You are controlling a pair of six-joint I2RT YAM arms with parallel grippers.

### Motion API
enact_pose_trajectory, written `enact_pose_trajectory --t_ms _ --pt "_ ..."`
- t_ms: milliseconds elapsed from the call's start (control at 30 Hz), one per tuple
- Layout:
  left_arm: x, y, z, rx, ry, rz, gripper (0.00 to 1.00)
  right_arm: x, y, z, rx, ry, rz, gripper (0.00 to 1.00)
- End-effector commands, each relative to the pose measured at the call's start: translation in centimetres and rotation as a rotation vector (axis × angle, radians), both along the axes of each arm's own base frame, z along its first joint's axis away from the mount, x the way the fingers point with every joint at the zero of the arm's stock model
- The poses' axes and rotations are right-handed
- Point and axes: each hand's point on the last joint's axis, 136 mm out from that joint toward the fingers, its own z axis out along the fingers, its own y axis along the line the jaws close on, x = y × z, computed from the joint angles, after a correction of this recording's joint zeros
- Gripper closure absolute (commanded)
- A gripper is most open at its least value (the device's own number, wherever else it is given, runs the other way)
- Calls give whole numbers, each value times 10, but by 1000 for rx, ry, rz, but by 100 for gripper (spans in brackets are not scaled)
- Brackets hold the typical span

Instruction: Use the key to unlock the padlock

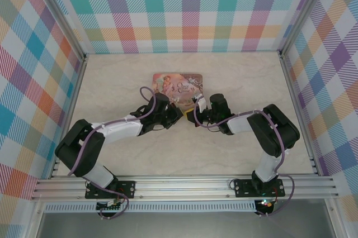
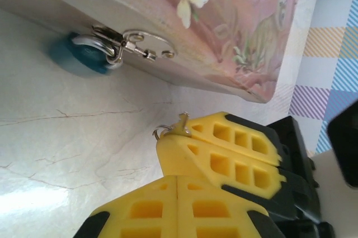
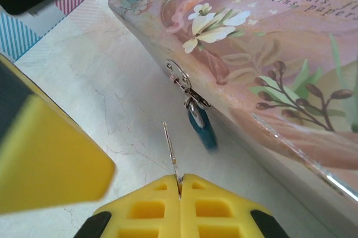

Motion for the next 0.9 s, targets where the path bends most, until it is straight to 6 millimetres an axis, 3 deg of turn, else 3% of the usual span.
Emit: enact_pose_trajectory --t_ms 0,167,400,500,700,867 --pt "-3 17 4 95 -53 4 91 -2 -5 0 -8 -11 -4 94" --pt "-1 28 7 153 -103 11 79 0 -13 -5 -42 -5 -49 94" --pt "8 53 0 342 -191 0 43 -3 -30 1 -59 4 -101 94" --pt "16 63 -6 396 -208 5 32 -4 -35 9 -61 -3 -112 94" --pt "44 80 -13 416 -255 37 16 -7 -41 19 -63 -22 -119 94" --pt "80 85 -6 401 -326 41 12 -9 -44 20 -69 -19 -124 94"
